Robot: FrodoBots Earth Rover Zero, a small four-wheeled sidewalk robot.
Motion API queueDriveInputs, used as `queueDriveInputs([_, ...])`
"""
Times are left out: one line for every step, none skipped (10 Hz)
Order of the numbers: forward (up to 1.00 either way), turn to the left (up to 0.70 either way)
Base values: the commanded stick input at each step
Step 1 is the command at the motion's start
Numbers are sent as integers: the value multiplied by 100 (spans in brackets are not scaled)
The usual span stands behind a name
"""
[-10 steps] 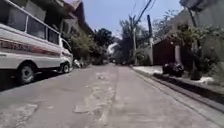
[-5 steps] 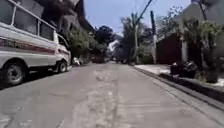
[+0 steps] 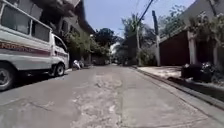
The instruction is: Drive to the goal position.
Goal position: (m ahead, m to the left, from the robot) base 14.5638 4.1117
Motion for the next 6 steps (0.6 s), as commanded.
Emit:
queueDriveInputs([100,0])
queueDriveInputs([100,0])
queueDriveInputs([100,0])
queueDriveInputs([100,0])
queueDriveInputs([100,0])
queueDriveInputs([100,0])
